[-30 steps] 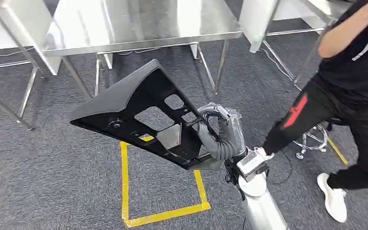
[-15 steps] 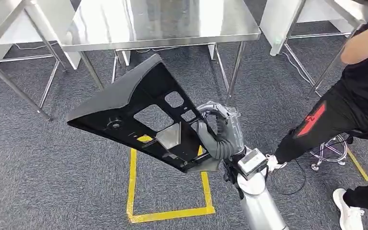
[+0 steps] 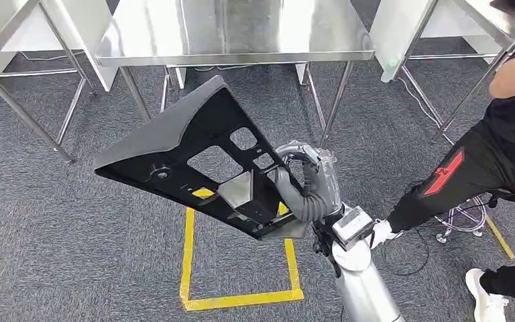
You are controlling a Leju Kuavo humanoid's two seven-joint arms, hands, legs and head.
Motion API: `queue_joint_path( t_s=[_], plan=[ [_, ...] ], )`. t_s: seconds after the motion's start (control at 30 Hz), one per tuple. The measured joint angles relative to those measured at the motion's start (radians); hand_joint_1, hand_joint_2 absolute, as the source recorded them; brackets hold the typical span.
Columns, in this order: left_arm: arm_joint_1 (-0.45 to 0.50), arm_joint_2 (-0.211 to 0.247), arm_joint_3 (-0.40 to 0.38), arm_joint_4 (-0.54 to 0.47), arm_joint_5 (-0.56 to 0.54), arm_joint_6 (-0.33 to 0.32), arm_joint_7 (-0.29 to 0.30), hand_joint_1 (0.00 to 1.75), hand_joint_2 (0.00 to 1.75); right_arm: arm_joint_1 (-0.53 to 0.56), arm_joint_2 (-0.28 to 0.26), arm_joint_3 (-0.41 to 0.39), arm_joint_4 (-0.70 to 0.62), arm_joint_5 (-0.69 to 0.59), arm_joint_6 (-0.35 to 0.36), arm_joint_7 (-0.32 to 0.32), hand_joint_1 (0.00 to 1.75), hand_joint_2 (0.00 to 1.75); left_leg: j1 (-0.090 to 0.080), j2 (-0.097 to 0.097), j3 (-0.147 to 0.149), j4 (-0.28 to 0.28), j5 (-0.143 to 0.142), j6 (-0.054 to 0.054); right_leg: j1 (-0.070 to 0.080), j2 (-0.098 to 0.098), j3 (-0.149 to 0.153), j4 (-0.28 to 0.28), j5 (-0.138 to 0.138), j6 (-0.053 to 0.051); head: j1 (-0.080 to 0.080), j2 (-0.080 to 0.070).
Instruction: Take the parts from the cabinet and place them on the table.
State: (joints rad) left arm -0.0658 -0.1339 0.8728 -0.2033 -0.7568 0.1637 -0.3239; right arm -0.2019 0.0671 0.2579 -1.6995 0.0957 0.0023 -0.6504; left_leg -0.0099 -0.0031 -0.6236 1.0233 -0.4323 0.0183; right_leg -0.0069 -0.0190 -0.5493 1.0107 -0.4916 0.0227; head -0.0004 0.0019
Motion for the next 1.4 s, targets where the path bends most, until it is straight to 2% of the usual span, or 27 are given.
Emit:
queue_joint_path(
  t_s=[0.33,0.93,1.03,1.13,1.23,1.27,1.3,1.33,1.37,1.4],
  plan=[
    [0.000,0.000,0.002,0.000,-0.002,0.000,0.001,0.00,1.75,-0.004,0.000,0.000,0.006,0.000,-0.006,0.006,1.75,1.75,0.000,0.000,0.001,0.000,0.000,0.003,-0.005,0.000,-0.001,-0.001,0.001,0.001,0.000,0.000],
    [0.000,-0.002,0.018,0.000,0.002,0.002,0.000,0.00,1.75,-0.015,0.000,0.001,0.016,-0.011,-0.016,0.022,1.75,1.75,0.003,0.000,0.001,0.000,0.000,0.002,-0.003,0.000,-0.001,0.000,0.001,0.001,0.000,0.000],
    [0.000,-0.002,0.019,0.000,0.002,0.011,-0.001,0.00,1.75,-0.018,0.001,0.002,0.019,-0.011,-0.016,0.023,1.75,1.75,0.001,0.000,0.000,0.002,-0.003,0.006,-0.009,-0.001,0.000,-0.002,0.001,0.002,0.000,0.000],
    [0.000,-0.001,0.019,0.000,0.002,0.016,-0.002,0.00,1.75,-0.018,0.003,0.002,0.022,-0.011,-0.018,0.026,1.75,1.75,-0.003,-0.001,0.000,0.004,-0.006,0.011,-0.013,-0.001,0.000,-0.002,0.001,0.008,0.000,0.000],
    [0.000,-0.001,0.019,0.000,0.002,0.017,-0.003,0.00,1.75,-0.022,0.006,0.008,0.024,-0.010,-0.020,0.030,1.75,1.75,-0.007,-0.002,0.001,-0.002,-0.005,0.022,-0.015,-0.003,0.005,-0.012,0.003,0.020,0.000,0.000],
    [0.000,-0.002,0.019,0.000,0.002,0.017,-0.003,0.00,1.75,-0.024,0.007,0.010,0.024,-0.010,-0.020,0.030,1.75,1.75,0.008,-0.002,0.015,-0.023,0.004,0.032,-0.007,-0.001,0.001,-0.006,-0.003,0.024,0.000,0.000],
    [0.000,-0.004,0.019,0.000,0.002,0.017,-0.003,0.00,1.75,-0.024,0.006,0.010,0.024,-0.010,-0.020,0.030,1.75,1.75,0.006,-0.002,0.025,-0.031,0.005,0.034,-0.013,0.002,-0.003,0.017,-0.014,0.021,0.001,0.000],
    [-0.001,-0.004,0.020,0.000,0.002,0.018,-0.003,0.00,1.75,-0.027,0.006,0.010,0.024,-0.010,-0.021,0.030,1.75,1.75,0.009,-0.001,0.027,-0.032,0.006,0.042,-0.011,0.006,-0.035,0.077,-0.043,0.012,0.003,0.000],
    [-0.002,-0.003,0.019,0.000,0.002,0.018,-0.003,0.00,1.75,-0.028,0.006,0.011,0.025,-0.011,-0.021,0.030,1.75,1.75,0.009,-0.003,0.028,-0.032,0.004,0.042,-0.012,0.009,-0.079,0.159,-0.076,0.005,0.005,0.000],
    [-0.002,-0.004,0.020,0.000,0.002,0.019,-0.004,0.00,1.75,-0.027,0.004,0.011,0.028,-0.011,-0.022,0.031,1.75,1.75,0.009,-0.006,0.027,-0.032,0.003,0.042,-0.012,0.012,-0.126,0.242,-0.102,0.003,0.005,0.000]
  ],
)
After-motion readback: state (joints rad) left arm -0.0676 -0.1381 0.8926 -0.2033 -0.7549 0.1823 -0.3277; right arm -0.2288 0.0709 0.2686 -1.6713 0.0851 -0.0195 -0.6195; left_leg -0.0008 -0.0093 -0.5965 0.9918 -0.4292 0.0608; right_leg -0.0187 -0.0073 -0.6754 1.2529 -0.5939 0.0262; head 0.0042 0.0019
